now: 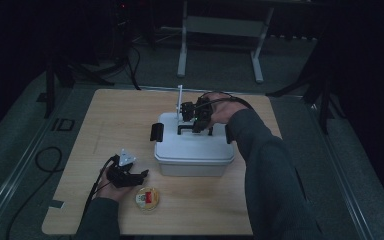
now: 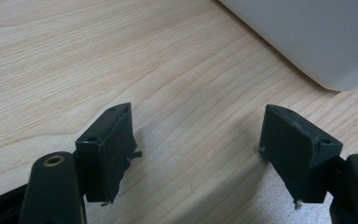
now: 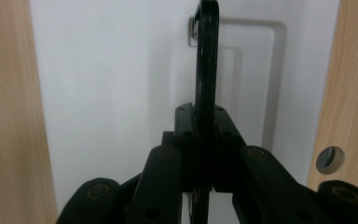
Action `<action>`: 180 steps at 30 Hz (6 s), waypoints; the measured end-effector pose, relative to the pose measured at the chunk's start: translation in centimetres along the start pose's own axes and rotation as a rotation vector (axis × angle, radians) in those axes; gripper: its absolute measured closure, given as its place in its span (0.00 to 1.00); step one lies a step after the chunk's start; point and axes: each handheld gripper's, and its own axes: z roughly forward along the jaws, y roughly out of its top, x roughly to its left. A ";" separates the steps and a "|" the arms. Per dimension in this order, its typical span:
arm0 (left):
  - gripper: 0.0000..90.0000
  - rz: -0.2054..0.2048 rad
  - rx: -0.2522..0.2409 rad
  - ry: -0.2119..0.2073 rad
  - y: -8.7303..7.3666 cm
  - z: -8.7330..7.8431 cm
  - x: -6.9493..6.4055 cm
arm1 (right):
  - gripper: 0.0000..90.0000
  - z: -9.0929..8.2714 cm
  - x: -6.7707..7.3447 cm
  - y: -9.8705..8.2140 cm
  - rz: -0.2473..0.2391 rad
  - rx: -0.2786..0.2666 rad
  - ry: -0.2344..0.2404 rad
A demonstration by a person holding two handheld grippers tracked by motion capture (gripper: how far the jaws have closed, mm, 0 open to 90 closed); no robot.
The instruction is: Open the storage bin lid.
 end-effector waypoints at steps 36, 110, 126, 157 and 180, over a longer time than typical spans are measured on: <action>0.29 -0.002 0.000 0.000 0.0 0.0 0.0 | 0.94 -2.9 -0.2 -1.0 0.032 0.000 -0.070; 0.29 -0.002 -0.003 0.001 0.0 0.0 0.0 | 0.94 -7.0 -0.3 -10.1 0.222 -0.017 -0.156; 0.29 -0.004 -0.003 0.000 0.0 0.0 -0.1 | 0.94 -6.5 -0.4 -12.6 0.284 -0.012 -0.162; 0.29 -0.003 -0.002 0.001 0.0 0.0 0.0 | 0.94 -5.6 -0.2 -18.3 0.407 -0.014 -0.198; 0.29 -0.004 -0.002 0.001 0.0 0.0 -0.1 | 0.94 -4.2 0.5 -22.7 0.511 0.008 -0.226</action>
